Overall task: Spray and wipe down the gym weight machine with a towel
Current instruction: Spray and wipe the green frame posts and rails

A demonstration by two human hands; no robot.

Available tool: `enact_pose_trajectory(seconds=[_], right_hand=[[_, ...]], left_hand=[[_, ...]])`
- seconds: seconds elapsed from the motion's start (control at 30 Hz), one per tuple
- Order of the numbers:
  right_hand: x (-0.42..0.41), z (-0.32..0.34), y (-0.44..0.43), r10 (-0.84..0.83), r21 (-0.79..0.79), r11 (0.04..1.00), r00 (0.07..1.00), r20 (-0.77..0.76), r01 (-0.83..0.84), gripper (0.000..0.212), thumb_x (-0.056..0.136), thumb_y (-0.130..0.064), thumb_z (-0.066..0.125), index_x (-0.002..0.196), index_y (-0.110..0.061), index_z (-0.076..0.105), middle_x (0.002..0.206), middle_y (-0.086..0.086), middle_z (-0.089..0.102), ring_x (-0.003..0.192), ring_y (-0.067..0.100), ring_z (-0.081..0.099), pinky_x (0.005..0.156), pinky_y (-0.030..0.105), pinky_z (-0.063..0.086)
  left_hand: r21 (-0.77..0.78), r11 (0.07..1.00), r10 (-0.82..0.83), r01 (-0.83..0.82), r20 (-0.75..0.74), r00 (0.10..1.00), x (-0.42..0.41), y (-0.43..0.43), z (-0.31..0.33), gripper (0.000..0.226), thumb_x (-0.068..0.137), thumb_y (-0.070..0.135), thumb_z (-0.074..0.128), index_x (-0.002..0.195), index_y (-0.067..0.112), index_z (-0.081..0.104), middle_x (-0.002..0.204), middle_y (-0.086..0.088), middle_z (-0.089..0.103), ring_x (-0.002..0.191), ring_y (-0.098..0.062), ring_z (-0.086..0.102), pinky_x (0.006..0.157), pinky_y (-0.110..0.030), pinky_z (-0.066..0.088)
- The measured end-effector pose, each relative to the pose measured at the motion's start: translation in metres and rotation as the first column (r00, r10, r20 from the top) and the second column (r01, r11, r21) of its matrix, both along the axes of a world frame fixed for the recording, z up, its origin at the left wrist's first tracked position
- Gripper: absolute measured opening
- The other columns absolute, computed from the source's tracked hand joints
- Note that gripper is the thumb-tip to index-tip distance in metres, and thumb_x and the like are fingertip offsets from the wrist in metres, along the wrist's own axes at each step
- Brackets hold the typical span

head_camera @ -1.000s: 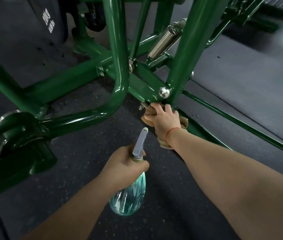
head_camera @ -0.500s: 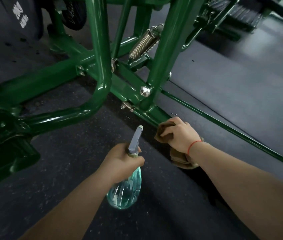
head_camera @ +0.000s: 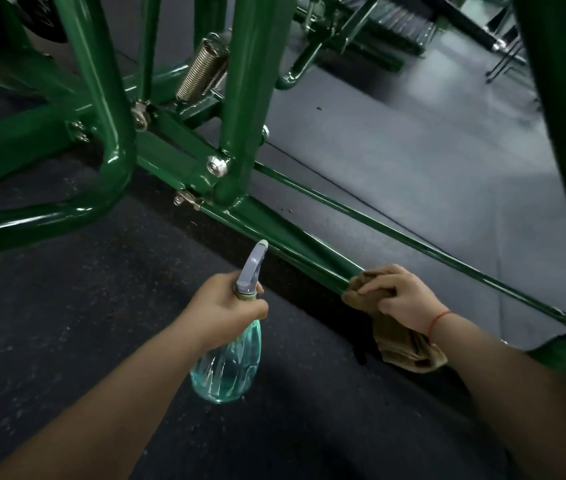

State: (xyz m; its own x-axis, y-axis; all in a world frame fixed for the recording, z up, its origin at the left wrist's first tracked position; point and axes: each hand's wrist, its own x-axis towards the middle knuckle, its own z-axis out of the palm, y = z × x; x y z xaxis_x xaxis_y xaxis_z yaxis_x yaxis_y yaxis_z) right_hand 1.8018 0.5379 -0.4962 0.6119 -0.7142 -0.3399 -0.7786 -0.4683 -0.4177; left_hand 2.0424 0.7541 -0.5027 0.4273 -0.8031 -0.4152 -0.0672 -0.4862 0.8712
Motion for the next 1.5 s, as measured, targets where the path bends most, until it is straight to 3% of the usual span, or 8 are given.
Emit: enact_pose_trajectory(seconds=[0.27, 0.57, 0.73, 0.8, 0.93, 1.17, 1.3, 1.5], right_hand=[[0.069, -0.032, 0.018, 0.224, -0.243, 0.945, 0.974, 0.001, -0.218, 0.048, 0.089, -0.02, 0.071, 0.128, -0.046, 0.063, 0.15, -0.006, 0.036, 0.125, 0.025, 0.041, 0.107, 0.038, 0.041], [-0.048, 0.004, -0.009, -0.103, -0.02, 0.995, 0.989, -0.107, 0.102, 0.046, 0.095, -0.031, 0.054, 0.14, -0.041, 0.052, 0.127, 0.0, 0.046, 0.109, 0.027, 0.053, 0.096, 0.037, 0.046], [-0.118, 0.022, -0.025, -0.215, 0.056, 0.972, 0.961, -0.173, 0.228, 0.007, 0.09, -0.03, 0.055, 0.088, -0.033, 0.061, 0.098, 0.001, 0.066, 0.086, 0.019, 0.061, 0.078, 0.03, 0.044], [-0.128, 0.021, -0.027, -0.227, 0.027, 0.971, 0.95, -0.216, 0.238, 0.012, 0.089, -0.038, 0.052, 0.09, -0.029, 0.061, 0.101, 0.003, 0.065, 0.09, 0.022, 0.062, 0.082, 0.033, 0.049], [-0.131, 0.021, -0.023, -0.177, -0.098, 0.984, 0.898, -0.402, 0.15, 0.043, 0.095, -0.046, 0.04, 0.133, -0.028, 0.047, 0.134, 0.007, 0.046, 0.115, 0.034, 0.055, 0.085, 0.042, 0.046], [-0.133, 0.005, -0.003, -0.073, -0.302, 0.953, 0.972, -0.222, 0.003, 0.029, 0.1, -0.037, 0.038, 0.124, -0.026, 0.051, 0.129, 0.008, 0.046, 0.113, 0.032, 0.048, 0.089, 0.043, 0.038], [-0.12, 0.001, -0.011, 0.084, -0.223, 0.967, 0.982, -0.167, -0.12, 0.033, 0.096, -0.043, 0.05, 0.126, -0.03, 0.051, 0.133, 0.007, 0.043, 0.116, 0.035, 0.047, 0.094, 0.045, 0.042], [-0.117, 0.005, -0.023, 0.057, -0.096, 0.992, 0.965, -0.256, -0.084, 0.046, 0.087, -0.038, 0.067, 0.13, -0.034, 0.051, 0.136, 0.01, 0.043, 0.115, 0.04, 0.056, 0.082, 0.045, 0.048]], left_hand=[[0.029, 0.992, -0.124, 0.122, 0.104, 0.987, -0.039, -0.015, 0.007, 0.012, 0.082, 0.011, 0.072, 0.092, 0.013, 0.068, 0.067, 0.002, 0.056, 0.057, -0.012, 0.047, 0.053, -0.025, 0.04], [0.104, 0.967, -0.245, 0.233, 0.136, 0.96, -0.095, -0.038, 0.025, 0.015, 0.084, 0.01, 0.071, 0.098, 0.011, 0.068, 0.069, -0.003, 0.056, 0.047, -0.008, 0.041, 0.048, -0.023, 0.037], [0.106, 0.969, -0.239, 0.223, 0.169, 0.956, -0.128, -0.051, 0.04, 0.012, 0.083, 0.01, 0.071, 0.094, 0.015, 0.069, 0.069, -0.004, 0.058, 0.052, -0.012, 0.044, 0.049, -0.026, 0.037], [0.106, 0.97, -0.237, 0.22, 0.184, 0.954, -0.142, -0.056, 0.046, 0.013, 0.083, 0.008, 0.07, 0.093, 0.015, 0.069, 0.068, -0.006, 0.059, 0.052, -0.012, 0.044, 0.049, -0.026, 0.036], [0.143, 0.977, -0.186, 0.161, 0.19, 0.964, -0.17, -0.063, 0.057, 0.014, 0.082, 0.007, 0.07, 0.094, 0.013, 0.07, 0.087, -0.025, 0.071, 0.047, -0.01, 0.045, 0.047, -0.024, 0.037], [0.199, 0.979, -0.088, 0.046, 0.203, 0.975, -0.212, -0.065, 0.066, 0.013, 0.081, 0.008, 0.073, 0.091, 0.016, 0.073, 0.089, -0.02, 0.073, 0.062, -0.016, 0.057, 0.058, -0.028, 0.045], [0.223, 0.972, 0.019, -0.07, 0.222, 0.975, -0.23, -0.059, 0.066, 0.013, 0.08, 0.009, 0.074, 0.091, 0.016, 0.073, 0.095, -0.021, 0.074, 0.071, -0.023, 0.06, 0.064, -0.033, 0.047], [0.232, 0.949, 0.148, -0.215, 0.276, 0.95, -0.261, -0.043, 0.073, 0.01, 0.08, 0.009, 0.074, 0.089, 0.009, 0.072, 0.084, -0.019, 0.073, 0.072, -0.026, 0.062, 0.071, -0.048, 0.056]])
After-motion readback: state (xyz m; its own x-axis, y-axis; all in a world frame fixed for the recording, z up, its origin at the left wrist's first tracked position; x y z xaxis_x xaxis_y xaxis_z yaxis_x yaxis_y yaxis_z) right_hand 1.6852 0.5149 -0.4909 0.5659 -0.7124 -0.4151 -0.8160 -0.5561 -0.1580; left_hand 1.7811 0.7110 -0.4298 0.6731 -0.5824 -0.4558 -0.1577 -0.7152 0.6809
